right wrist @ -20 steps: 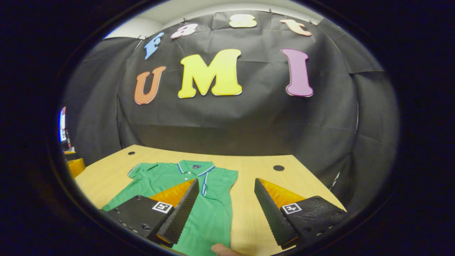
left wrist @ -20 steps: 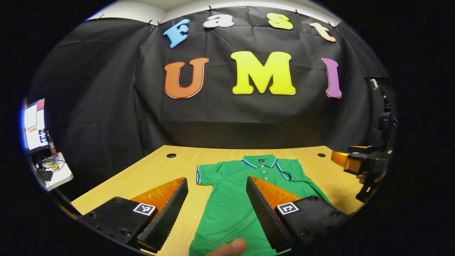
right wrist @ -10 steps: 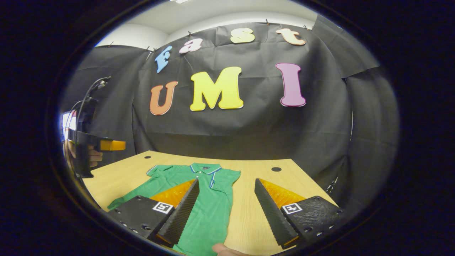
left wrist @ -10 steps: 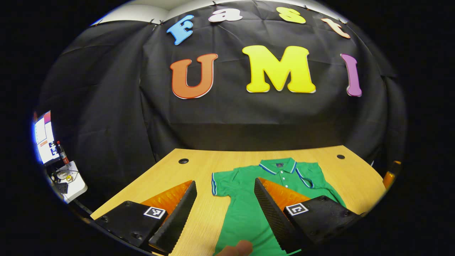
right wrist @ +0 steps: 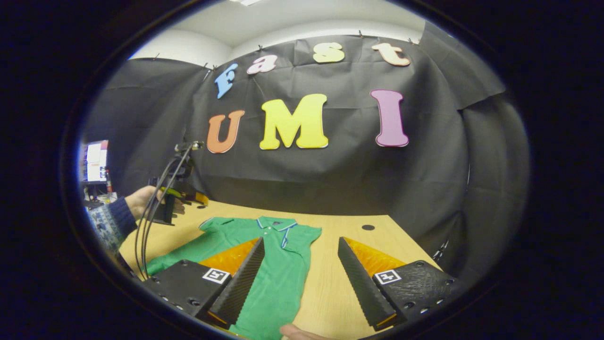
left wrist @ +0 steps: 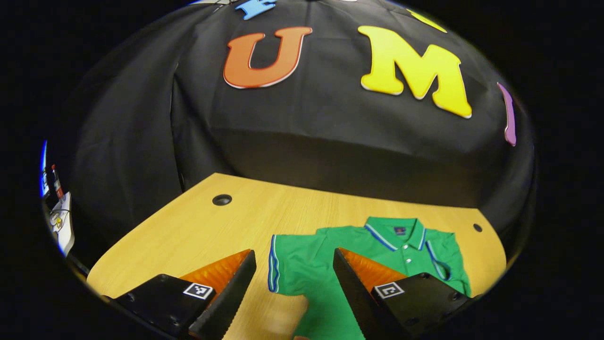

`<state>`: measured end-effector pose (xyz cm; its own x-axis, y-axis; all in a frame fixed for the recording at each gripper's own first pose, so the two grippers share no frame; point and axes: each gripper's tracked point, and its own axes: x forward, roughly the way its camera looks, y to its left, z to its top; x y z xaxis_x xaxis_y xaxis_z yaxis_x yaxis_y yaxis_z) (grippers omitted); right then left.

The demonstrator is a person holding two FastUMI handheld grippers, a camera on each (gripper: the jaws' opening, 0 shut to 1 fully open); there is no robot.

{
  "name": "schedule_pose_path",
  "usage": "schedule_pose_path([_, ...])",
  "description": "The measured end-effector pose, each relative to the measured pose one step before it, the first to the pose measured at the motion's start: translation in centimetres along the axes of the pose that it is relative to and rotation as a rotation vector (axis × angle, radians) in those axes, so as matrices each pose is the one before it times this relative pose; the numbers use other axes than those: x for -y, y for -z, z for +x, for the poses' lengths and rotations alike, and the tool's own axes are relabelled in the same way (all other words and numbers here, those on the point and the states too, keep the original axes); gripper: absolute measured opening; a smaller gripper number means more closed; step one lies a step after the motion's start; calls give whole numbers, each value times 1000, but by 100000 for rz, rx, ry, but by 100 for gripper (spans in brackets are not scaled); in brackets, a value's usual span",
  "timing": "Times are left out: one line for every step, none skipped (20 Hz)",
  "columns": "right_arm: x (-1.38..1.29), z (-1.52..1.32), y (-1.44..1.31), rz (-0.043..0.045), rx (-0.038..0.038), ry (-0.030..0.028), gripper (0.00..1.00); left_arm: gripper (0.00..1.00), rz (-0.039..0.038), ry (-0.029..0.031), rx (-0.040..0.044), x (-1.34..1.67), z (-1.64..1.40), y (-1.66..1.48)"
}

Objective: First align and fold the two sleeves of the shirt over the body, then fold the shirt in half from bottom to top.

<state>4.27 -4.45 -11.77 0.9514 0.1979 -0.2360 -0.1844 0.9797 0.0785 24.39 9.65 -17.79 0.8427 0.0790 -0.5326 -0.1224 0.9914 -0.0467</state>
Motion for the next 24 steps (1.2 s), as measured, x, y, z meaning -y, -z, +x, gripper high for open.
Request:
schedule_pose_path([74, 247, 587, -255, -1123, 5, 95, 100, -301, 999, -3565, 53, 1045, 1286])
schedule_pose_path([14, 334, 389, -86, -1026, -315, 96, 100, -793, 752, -2020, -11, 1114, 885])
schedule_pose_path([-124, 326, 553, 639, -1030, -167, 95, 100, -924, 358, -1567, -344, 556, 576])
schedule_pose_path([-213, 353, 355, 736, -1109, -725, 95, 100, -365, 778, -714, -131, 729, 493])
schedule_pose_path([-297, 271, 456, 675, -1189, -1011, 95, 100, -658, 1176, -2012, 25, 610, 697])
schedule_pose_path([-290, 307, 522, 357, -1513, -919, 96, 100, -676, 1704, -2454, 301, 624, 1009])
schedule_pose_path([-248, 214, 417, 56, -1015, -510, 96, 100, -633, 1749, -2966, 276, 424, 900])
schedule_pose_path([-134, 144, 251, -98, -625, -297, 96, 99, -766, -613, -2367, -195, 348, 787])
schedule_pose_path([-210, 48, 191, -358, -356, -317, 95, 96, 347, -1738, 2429, -470, 2, -589])
schedule_pose_path([-225, -29, 2, -687, 29, -385, 95, 89, -784, 1061, 1150, 11, 190, -314])
schedule_pose_path([-39, -25, 25, -487, 281, -16, 96, 84, 344, -91, 216, -158, 33, -79])
schedule_pose_path([-17, -93, -54, -206, 155, -28, 96, 71, 1638, -1878, -1291, -586, -67, 246])
schedule_pose_path([-159, -18, 132, -60, -50, -321, 96, 73, 1382, -1809, -508, -592, -102, -7])
schedule_pose_path([-75, 8, 65, -87, -109, -306, 95, 53, 281, -914, 183, -167, 76, -217])
schedule_pose_path([5, 35, 81, 61, -163, -2, 96, 45, 9, 248, 120, 204, -42, -71])
schedule_pose_path([-1, 31, 76, 121, -339, -62, 96, 29, 509, -773, -244, 245, 187, 213])
schedule_pose_path([-44, 43, 241, -8, -417, -245, 95, 23, -20, -1498, 558, -236, 36, 48])
schedule_pose_path([16, -19, 62, -45, -385, -189, 95, 14, 42, -1027, 345, -2, -8, -175])
schedule_pose_path([-2, -12, 126, -13, -112, -76, 95, 13, -249, -1055, 841, 85, -5, -238])
schedule_pose_path([17, 70, -24, -72, -10, -89, 95, 11, -61, -748, 837, 85, -79, -247])
schedule_pose_path([87, 35, 143, 36, -48, 107, 95, 11, -100, -474, 1192, 146, -244, -428])
schedule_pose_path([135, -8, -26, 258, 59, 77, 95, 10, -590, 217, 1863, 272, -237, -524])
schedule_pose_path([27, 102, 92, 326, -54, -35, 96, 11, -273, 331, 1489, 315, -354, -533])
schedule_pose_path([-7, -3, 67, 316, -273, 38, 96, 10, 401, -392, 1014, 179, -281, -308])
